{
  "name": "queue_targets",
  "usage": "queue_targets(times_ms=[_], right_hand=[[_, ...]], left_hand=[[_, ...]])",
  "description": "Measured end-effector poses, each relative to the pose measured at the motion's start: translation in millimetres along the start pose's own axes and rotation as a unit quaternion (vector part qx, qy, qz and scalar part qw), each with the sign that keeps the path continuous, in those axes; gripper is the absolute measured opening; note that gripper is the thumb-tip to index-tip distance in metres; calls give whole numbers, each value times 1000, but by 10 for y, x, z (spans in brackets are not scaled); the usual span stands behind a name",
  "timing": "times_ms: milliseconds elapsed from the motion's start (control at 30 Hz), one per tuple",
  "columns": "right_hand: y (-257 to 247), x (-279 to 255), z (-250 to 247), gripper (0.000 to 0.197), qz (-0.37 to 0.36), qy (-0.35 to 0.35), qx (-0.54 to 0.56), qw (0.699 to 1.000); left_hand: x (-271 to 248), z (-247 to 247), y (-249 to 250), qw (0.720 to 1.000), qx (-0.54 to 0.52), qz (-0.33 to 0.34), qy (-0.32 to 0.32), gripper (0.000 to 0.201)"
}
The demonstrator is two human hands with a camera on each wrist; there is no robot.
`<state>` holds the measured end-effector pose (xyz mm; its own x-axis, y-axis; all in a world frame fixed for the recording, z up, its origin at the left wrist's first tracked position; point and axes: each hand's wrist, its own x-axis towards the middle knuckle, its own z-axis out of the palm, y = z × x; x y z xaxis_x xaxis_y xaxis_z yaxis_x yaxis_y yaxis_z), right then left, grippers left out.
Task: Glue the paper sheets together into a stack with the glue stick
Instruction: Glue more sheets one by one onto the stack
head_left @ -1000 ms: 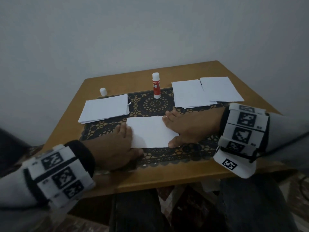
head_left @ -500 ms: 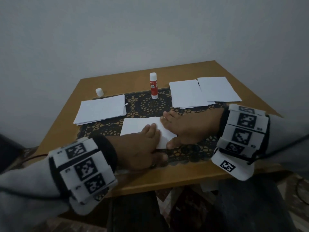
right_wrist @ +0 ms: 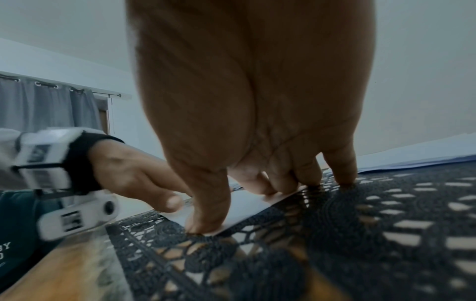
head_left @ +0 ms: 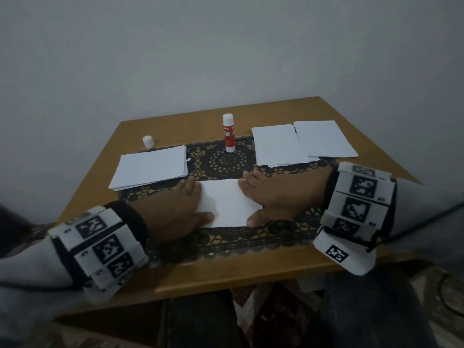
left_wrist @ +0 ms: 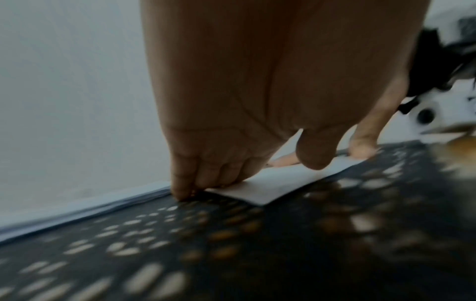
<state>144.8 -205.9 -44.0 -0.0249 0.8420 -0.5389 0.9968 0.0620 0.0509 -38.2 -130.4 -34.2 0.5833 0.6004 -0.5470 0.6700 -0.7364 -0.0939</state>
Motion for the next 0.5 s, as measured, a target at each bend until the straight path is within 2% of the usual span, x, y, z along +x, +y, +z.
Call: queue_targets(times_ms=[167, 300, 333, 433, 500], right_hand=[[20, 6, -2, 90, -2, -1, 7, 1000], [18, 4, -1, 90, -5, -6, 7, 1000], [15, 3, 0, 90, -5, -6, 5, 1000], [31, 12, 1, 90, -2, -4, 6, 1000], [34, 16, 2, 90, -2, -6, 8, 1000]], left_hand=[[-205, 84, 139, 994, -21, 103, -28, 77], [-143, 98, -44, 1000, -12, 7, 7, 76], [-172, 135, -46, 1000, -5, 3, 4, 79], [-373, 241, 67, 997, 2, 65, -29, 82], [-413, 260, 59, 997, -4, 68, -25, 80]])
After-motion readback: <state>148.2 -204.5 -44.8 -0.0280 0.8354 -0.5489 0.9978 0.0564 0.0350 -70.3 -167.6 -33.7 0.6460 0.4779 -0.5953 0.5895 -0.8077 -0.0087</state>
